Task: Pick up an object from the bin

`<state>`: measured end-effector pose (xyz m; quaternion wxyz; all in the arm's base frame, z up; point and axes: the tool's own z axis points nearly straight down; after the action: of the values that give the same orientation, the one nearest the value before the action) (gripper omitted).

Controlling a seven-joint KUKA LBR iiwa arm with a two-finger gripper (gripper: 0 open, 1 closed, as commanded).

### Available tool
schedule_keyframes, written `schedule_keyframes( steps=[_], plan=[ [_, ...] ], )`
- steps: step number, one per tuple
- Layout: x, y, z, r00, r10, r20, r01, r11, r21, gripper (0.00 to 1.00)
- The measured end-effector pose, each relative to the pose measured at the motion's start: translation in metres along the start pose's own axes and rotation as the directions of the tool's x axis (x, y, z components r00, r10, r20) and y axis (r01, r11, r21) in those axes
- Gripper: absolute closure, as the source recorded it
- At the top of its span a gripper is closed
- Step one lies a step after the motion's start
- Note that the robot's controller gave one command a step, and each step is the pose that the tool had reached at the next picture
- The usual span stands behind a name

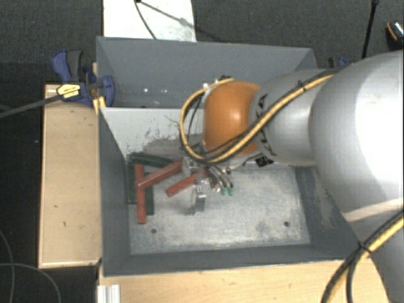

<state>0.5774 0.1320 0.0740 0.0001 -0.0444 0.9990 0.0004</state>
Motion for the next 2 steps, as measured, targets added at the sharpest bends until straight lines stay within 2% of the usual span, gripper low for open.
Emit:
schedule_keyframes(
  steps=[1, 2],
  plan=[
    [-0.001, 0.0, -0.001, 1.0, 0.002, 0.003, -0.002, 1.0, -0.001, 1.0],
    [0.014, 0.092, -0.012, 0.965, 0.262, 0.001, -0.262, 0.965, 0.005, 1.0]
  ],
)
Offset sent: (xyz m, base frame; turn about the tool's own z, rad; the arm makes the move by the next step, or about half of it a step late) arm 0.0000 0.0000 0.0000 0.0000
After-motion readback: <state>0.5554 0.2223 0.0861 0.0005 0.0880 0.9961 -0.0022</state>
